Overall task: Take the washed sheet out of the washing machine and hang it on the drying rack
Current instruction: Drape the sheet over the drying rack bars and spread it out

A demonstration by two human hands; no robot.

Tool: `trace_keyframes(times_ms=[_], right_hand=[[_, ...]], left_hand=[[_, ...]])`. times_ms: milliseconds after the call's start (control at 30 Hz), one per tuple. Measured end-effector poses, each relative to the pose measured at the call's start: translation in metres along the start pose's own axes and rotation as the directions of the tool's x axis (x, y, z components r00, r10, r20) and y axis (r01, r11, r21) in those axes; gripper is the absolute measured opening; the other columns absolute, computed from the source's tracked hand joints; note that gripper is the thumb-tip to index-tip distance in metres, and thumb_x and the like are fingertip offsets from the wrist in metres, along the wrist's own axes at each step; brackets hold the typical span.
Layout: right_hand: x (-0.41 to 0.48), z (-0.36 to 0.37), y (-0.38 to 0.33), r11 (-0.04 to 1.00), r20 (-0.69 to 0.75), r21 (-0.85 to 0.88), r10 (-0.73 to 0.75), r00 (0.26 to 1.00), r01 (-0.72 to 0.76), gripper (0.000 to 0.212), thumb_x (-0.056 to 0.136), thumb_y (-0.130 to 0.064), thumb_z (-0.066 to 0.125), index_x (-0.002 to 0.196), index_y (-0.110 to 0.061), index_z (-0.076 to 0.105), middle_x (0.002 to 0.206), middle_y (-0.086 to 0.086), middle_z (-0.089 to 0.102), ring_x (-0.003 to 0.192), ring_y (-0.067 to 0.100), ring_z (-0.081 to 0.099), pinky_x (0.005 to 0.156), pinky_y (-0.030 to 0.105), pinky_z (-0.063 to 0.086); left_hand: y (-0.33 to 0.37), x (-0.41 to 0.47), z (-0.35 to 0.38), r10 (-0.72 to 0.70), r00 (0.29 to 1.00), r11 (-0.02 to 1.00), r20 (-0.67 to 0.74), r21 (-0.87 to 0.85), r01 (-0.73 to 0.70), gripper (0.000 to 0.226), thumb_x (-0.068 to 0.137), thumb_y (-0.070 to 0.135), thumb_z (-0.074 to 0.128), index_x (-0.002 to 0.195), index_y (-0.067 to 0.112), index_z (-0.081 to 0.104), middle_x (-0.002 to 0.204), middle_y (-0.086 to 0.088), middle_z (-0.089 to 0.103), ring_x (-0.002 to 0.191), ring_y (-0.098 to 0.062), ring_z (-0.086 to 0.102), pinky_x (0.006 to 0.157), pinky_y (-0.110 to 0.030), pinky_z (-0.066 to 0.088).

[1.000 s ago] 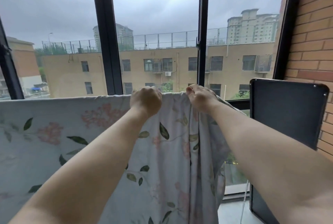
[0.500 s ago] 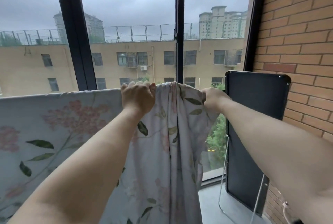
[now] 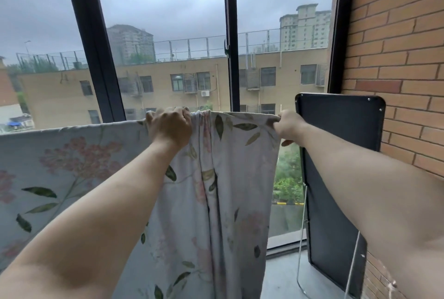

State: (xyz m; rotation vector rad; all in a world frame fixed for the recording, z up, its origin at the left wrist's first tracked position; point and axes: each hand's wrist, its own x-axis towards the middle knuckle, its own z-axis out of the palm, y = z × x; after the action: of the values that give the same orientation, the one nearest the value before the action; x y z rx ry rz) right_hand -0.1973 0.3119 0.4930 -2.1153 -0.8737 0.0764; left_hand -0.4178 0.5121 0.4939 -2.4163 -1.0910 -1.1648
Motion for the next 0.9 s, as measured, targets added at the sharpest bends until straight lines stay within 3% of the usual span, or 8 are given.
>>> trace_keyframes(times_ms=[133,233,300,400,500,633,800,900], right_hand=[[0.018,-0.024,-0.001,0.97,-0.169,0.228,-0.052,0.984,0.09,0.01,0.098,-0.021,0.051,0.102,-0.014,0.057,0.096,0.006,0.059,0.083,0.028,0.063,0.055,0.038,0.061],[0.035,-0.045,0.006,0.924,-0.345,0.365,0.017,0.939,0.117,0.018,0.098,-0.025,0.052,0.105,-0.012,0.061,0.107,0.01,0.064,0.1,0.034,0.064,0.081,0.047,0.059],[0.049,-0.061,0.019,0.903,-0.403,0.414,0.063,0.913,0.12,0.02,0.099,-0.024,0.052,0.108,-0.008,0.061,0.108,0.012,0.064,0.103,0.032,0.063,0.087,0.041,0.056],[0.061,-0.081,0.041,0.922,-0.444,0.37,0.07,0.893,0.112,0.026,0.101,-0.024,0.052,0.115,-0.003,0.058,0.107,0.011,0.061,0.098,0.026,0.061,0.077,0.029,0.052],[0.075,-0.094,0.062,0.916,-0.487,0.388,0.11,0.867,0.102,0.032,0.099,-0.026,0.054,0.121,-0.002,0.057,0.121,0.016,0.064,0.112,0.034,0.062,0.094,0.037,0.052],[0.08,-0.11,0.093,0.897,-0.474,0.443,0.222,0.852,0.013,0.035,0.098,-0.028,0.054,0.124,-0.004,0.055,0.125,0.015,0.062,0.116,0.033,0.06,0.099,0.035,0.049],[0.085,-0.127,0.145,0.874,-0.458,0.486,0.268,0.847,-0.013,0.015,0.093,-0.028,0.056,0.098,-0.014,0.057,0.112,0.014,0.067,0.105,0.033,0.066,0.094,0.044,0.054],[0.08,-0.139,0.171,0.909,-0.478,0.415,0.252,0.841,-0.037,0.014,0.097,-0.026,0.055,0.099,-0.012,0.058,0.107,0.012,0.066,0.106,0.032,0.064,0.092,0.035,0.05]], left_hand=[[0.034,0.003,-0.004,0.085,0.996,0.994,0.0,-0.065,-0.085,0.056,0.103,0.048,0.02,0.1,0.016,0.066,0.105,-0.011,0.069,0.097,-0.03,0.059,0.09,-0.042,0.036],[0.061,0.004,-0.005,0.157,0.988,0.984,0.015,-0.09,-0.155,0.05,0.103,0.049,0.027,0.096,0.016,0.064,0.103,-0.009,0.068,0.094,-0.029,0.06,0.087,-0.04,0.037],[0.077,0.007,-0.001,0.165,0.986,0.983,0.034,-0.086,-0.162,0.045,0.102,0.048,0.032,0.097,0.017,0.064,0.104,-0.008,0.068,0.095,-0.029,0.06,0.089,-0.04,0.037],[0.098,0.013,0.004,0.174,0.984,0.984,0.036,-0.05,-0.173,0.038,0.101,0.044,0.037,0.096,0.017,0.064,0.102,-0.008,0.069,0.095,-0.029,0.061,0.089,-0.039,0.036],[0.122,0.018,0.008,0.194,0.981,0.98,-0.01,-0.051,-0.194,0.034,0.103,0.038,0.039,0.094,0.016,0.063,0.098,-0.01,0.07,0.089,-0.03,0.062,0.085,-0.038,0.036],[0.167,0.024,0.018,0.21,0.977,0.973,-0.039,-0.094,-0.213,0.034,0.103,0.037,0.037,0.096,0.016,0.063,0.095,-0.009,0.07,0.085,-0.031,0.063,0.084,-0.039,0.039],[0.213,0.028,0.037,0.24,0.969,0.959,-0.05,-0.141,-0.245,0.033,0.103,0.036,0.037,0.095,0.016,0.062,0.094,-0.007,0.067,0.084,-0.031,0.061,0.076,-0.037,0.037],[0.235,0.028,0.051,0.234,0.971,0.959,-0.05,-0.153,-0.239,0.033,0.103,0.036,0.037,0.096,0.016,0.062,0.095,-0.007,0.066,0.086,-0.031,0.06,0.078,-0.038,0.038]])
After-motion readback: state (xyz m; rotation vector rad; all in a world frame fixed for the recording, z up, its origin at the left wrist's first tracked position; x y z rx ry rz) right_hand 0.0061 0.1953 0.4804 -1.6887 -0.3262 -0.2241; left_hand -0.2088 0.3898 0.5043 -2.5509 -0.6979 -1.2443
